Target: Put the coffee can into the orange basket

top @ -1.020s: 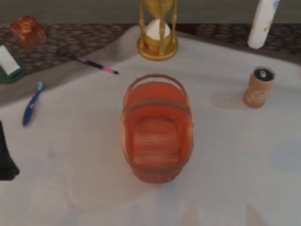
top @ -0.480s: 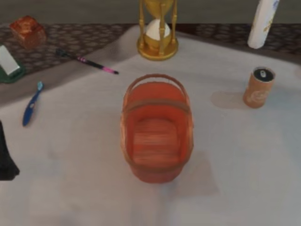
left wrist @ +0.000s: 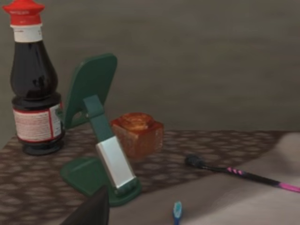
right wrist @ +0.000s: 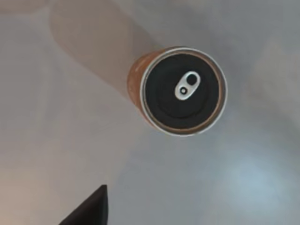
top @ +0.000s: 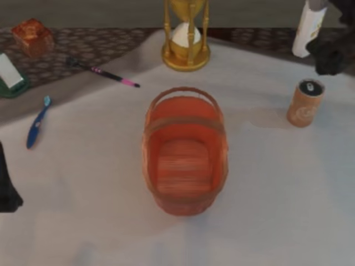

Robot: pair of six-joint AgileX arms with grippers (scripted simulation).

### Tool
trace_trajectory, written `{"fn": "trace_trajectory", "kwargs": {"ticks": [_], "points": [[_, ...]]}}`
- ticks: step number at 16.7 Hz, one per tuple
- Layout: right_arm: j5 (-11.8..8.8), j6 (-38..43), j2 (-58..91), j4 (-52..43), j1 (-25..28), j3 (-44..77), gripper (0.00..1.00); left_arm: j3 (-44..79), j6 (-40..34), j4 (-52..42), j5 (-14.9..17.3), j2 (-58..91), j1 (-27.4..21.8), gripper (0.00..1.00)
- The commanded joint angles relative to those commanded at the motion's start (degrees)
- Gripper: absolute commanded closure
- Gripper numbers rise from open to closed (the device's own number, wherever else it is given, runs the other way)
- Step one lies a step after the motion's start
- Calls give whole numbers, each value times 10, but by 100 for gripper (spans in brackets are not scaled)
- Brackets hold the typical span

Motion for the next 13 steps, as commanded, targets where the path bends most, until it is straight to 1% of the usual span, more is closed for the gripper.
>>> {"fn": "trace_trajectory", "kwargs": {"ticks": [3, 6, 9, 13], "points": [[0, -30, 140, -74, 9, 127, 0, 0, 0, 0, 0, 0, 0, 0], [1, -49, 230, -123, 14, 209, 0, 0, 0, 0, 0, 0, 0, 0], [2, -57, 266, -143, 16, 243, 0, 0, 0, 0, 0, 0, 0, 0], [2, -57, 266, -143, 16, 243, 0, 0, 0, 0, 0, 0, 0, 0]]}}
